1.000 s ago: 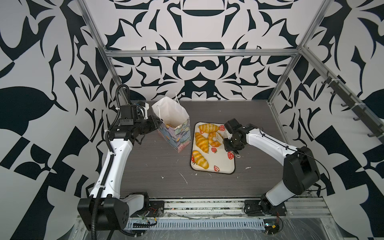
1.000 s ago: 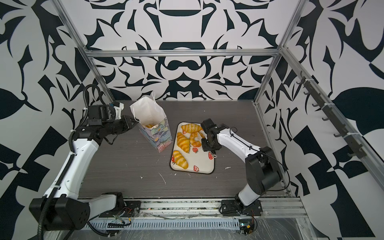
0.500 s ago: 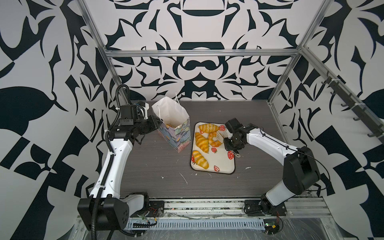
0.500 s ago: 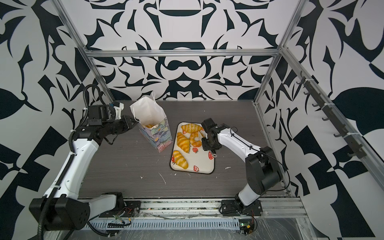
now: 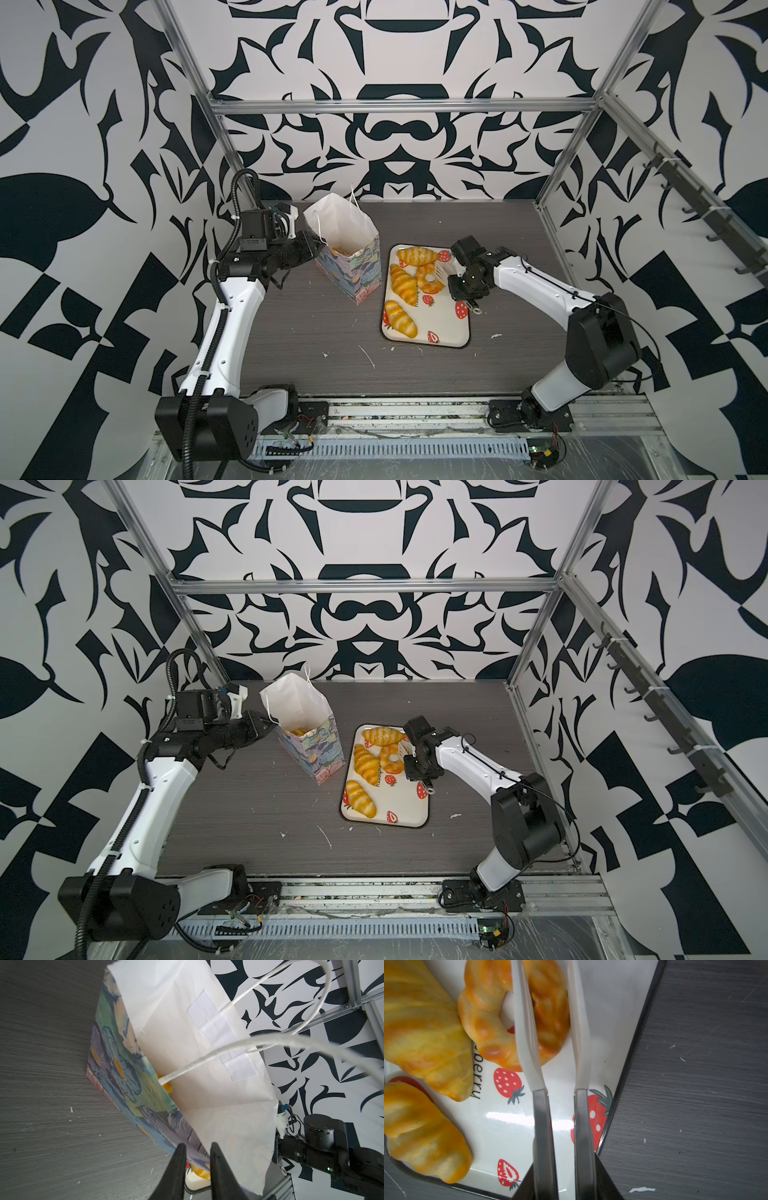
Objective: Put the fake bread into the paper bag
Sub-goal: 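Lower the tongs around the ring-shaped bun on the tray's far side, then squeeze the tongs on the ring bun and lift it toward the bag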
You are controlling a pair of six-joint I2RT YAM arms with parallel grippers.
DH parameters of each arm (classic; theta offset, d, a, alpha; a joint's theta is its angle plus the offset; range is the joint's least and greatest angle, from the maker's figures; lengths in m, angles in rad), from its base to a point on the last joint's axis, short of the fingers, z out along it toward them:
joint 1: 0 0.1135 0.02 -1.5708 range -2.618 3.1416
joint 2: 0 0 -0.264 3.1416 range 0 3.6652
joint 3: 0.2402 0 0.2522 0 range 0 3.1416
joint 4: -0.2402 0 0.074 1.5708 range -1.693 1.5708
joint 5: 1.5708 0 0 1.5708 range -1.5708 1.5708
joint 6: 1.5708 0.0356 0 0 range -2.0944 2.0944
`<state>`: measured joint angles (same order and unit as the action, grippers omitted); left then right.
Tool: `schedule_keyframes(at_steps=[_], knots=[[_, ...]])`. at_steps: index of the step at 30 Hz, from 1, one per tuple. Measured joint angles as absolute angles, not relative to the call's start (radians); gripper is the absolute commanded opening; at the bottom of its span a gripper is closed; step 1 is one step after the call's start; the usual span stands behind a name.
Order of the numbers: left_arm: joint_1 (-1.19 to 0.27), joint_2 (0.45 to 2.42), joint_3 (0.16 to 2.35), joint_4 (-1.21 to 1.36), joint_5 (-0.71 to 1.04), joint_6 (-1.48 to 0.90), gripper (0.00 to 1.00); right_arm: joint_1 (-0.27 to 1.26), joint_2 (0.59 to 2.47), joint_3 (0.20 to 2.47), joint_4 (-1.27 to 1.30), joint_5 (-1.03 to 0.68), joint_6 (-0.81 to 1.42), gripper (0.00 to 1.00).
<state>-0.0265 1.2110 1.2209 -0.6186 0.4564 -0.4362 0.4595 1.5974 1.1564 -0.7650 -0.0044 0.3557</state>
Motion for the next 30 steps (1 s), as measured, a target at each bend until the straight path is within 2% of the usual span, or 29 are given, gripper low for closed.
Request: schedule_keyframes(at_steps=[30], knots=[[-0.027, 1.211, 1.221, -0.619, 0.456, -0.436, 0.25, 0.453, 1.546, 1.182, -0.806, -0.006, 0.352, 0.33]])
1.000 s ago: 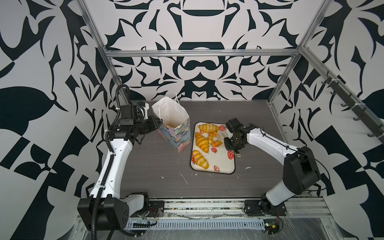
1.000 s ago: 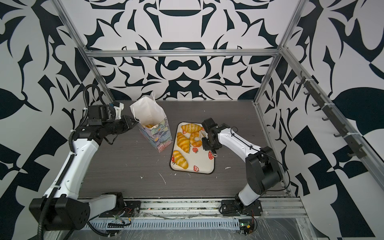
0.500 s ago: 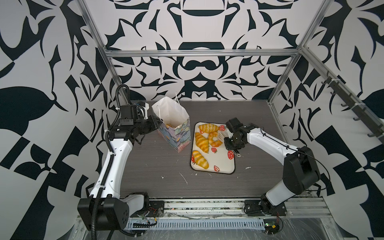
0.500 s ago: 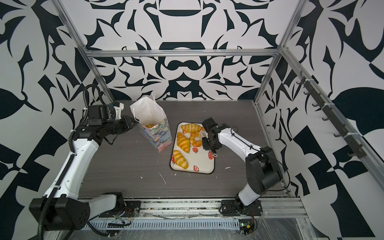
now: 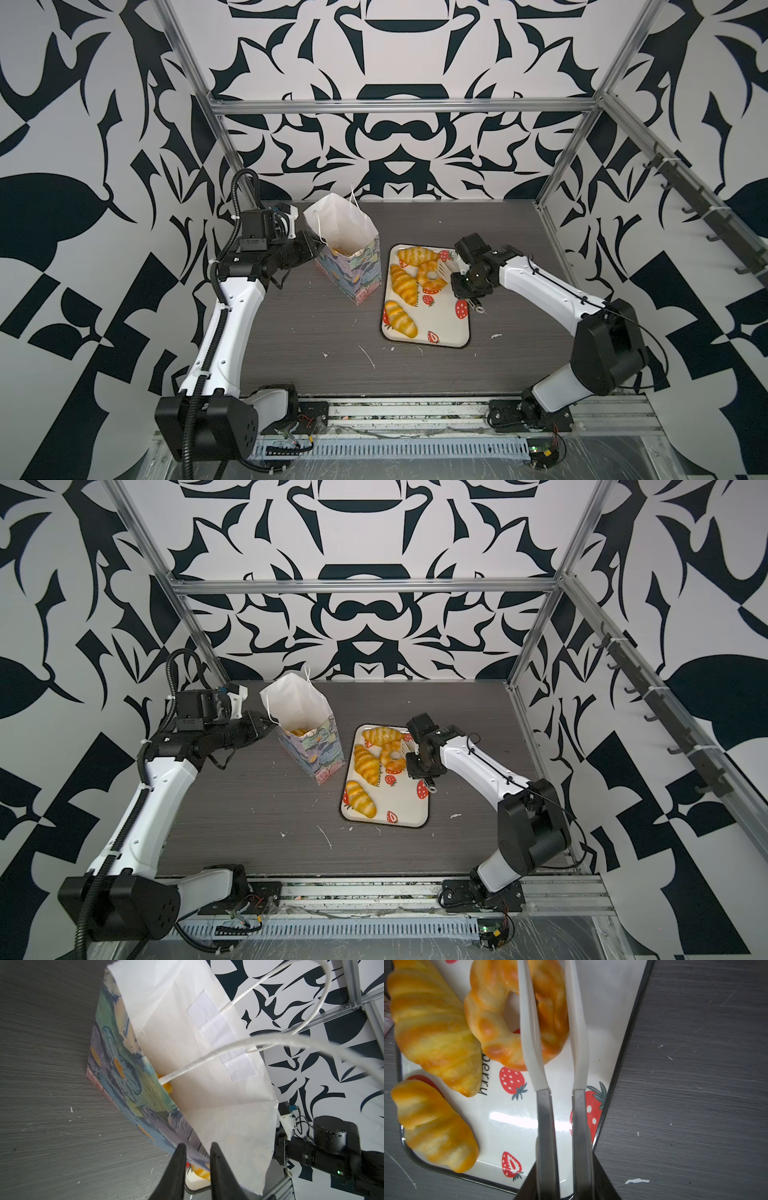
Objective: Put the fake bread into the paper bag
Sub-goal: 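Squeeze the tongs on the ring bun and lift it toward the bag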
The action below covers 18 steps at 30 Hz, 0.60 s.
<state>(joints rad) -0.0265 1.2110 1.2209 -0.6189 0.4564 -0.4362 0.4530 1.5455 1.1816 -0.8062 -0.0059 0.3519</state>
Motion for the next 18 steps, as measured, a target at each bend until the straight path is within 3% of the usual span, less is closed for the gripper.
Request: schedule_keyframes(at_steps=[18], knots=[[-0.027, 1.211, 1.221, -0.619, 0.456, -0.437, 0.25, 0.453, 1.438, 1.330, -0.913, -0.004, 0.357, 0.33]])
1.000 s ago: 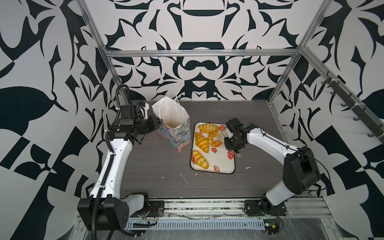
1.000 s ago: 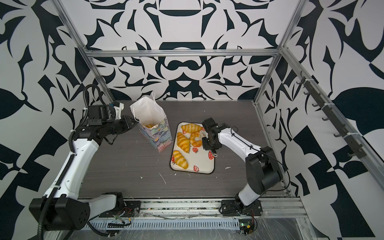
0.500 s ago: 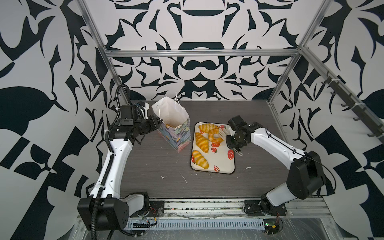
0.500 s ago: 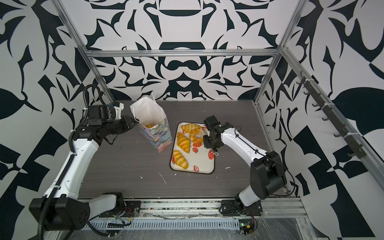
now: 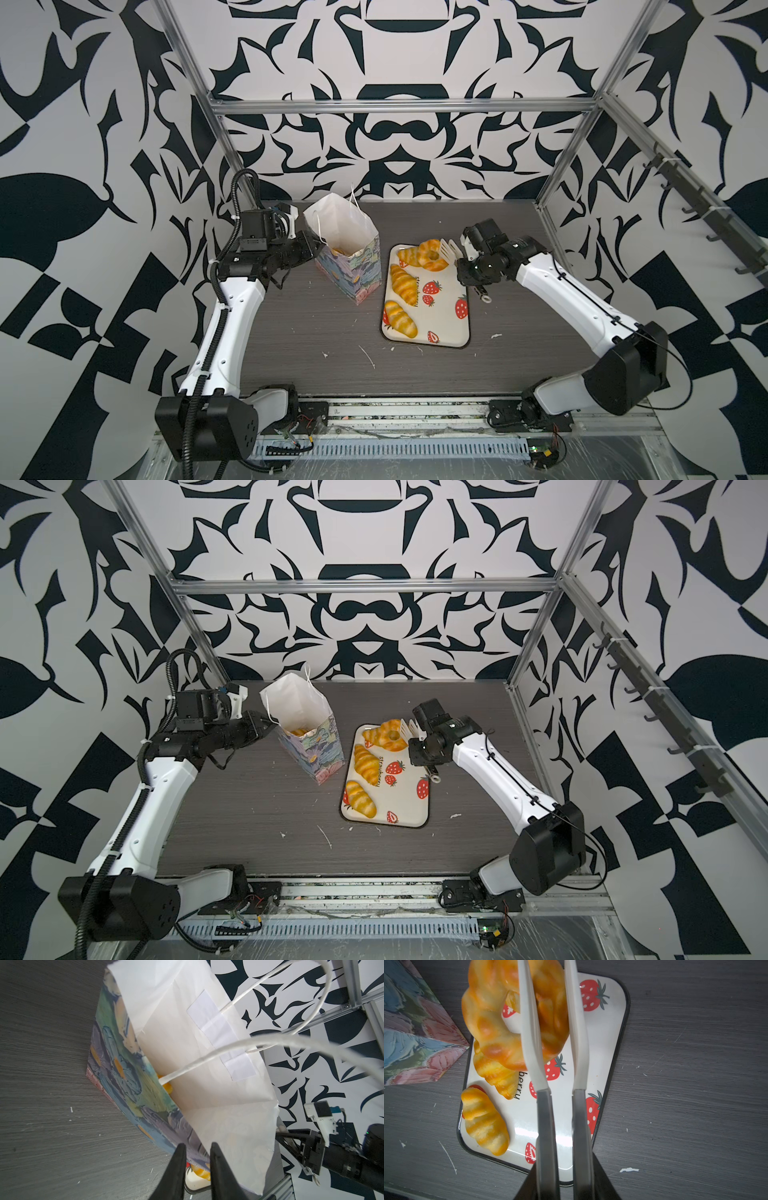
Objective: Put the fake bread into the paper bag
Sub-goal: 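Squeeze the tongs on the ring bun and lift it toward the bag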
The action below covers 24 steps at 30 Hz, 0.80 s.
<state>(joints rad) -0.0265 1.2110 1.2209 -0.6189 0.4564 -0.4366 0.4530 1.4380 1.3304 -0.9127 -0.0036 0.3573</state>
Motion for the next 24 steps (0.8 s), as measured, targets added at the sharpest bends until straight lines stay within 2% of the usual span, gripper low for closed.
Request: schedule_keyframes(at_steps=[24], knots=[[-0.027, 1.211, 1.221, -0.619, 0.456, -0.437, 0.25, 0.498, 1.409, 1.559, -1.039, 0.000, 0.373, 0.34]])
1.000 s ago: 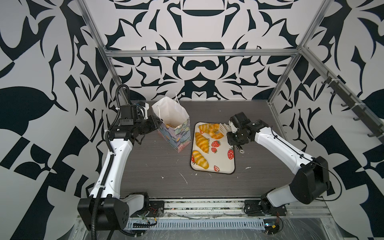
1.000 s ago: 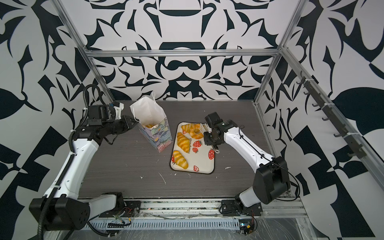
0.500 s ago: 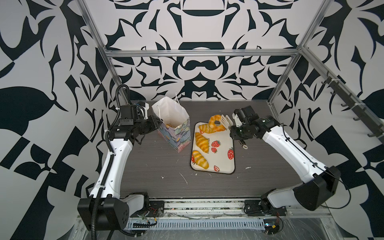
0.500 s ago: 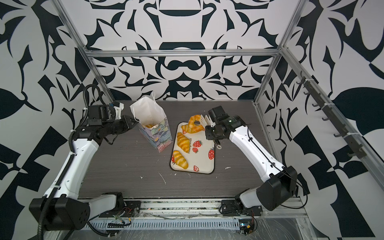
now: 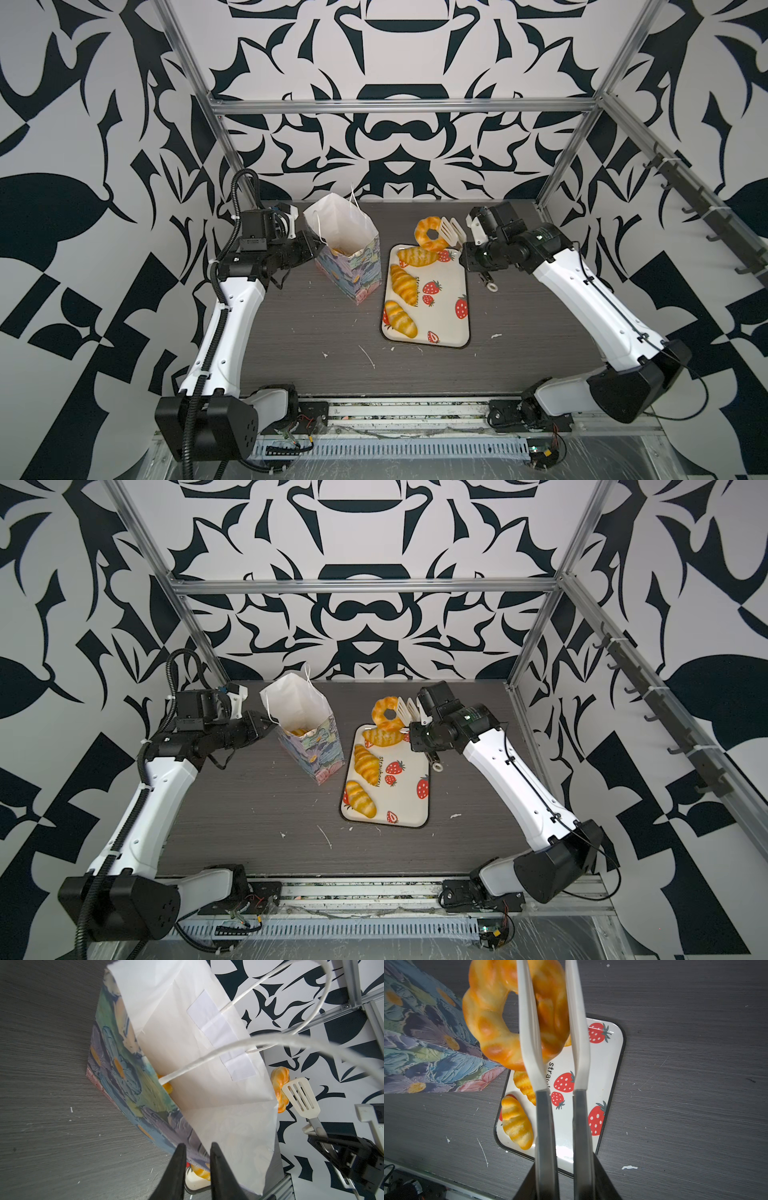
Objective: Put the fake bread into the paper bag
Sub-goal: 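Squeeze the tongs on the ring bun and lift it toward the bag, then move the ring bun over the bag opening and open the tongs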
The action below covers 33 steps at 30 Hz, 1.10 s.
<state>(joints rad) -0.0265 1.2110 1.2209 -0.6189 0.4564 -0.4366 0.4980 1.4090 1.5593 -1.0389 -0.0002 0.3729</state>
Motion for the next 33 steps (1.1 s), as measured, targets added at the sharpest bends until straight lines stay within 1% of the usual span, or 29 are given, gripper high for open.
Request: schedule_keyframes(at_steps=[9, 23, 33], knots=[[-0.027, 1.211, 1.221, -0.619, 0.456, -0.437, 0.25, 0.618, 1.451, 1.726, -1.085, 0.056, 0.378, 0.34], [-0.027, 1.211, 1.221, -0.619, 0.456, -0.437, 0.25, 0.784, 1.612, 1.981, -1.164, 0.143, 0.378, 0.34], [-0.027, 1.211, 1.221, -0.619, 0.456, -0.436, 0.24, 0.863, 1.734, 2.161, -1.208, 0.184, 0.367, 0.34]])
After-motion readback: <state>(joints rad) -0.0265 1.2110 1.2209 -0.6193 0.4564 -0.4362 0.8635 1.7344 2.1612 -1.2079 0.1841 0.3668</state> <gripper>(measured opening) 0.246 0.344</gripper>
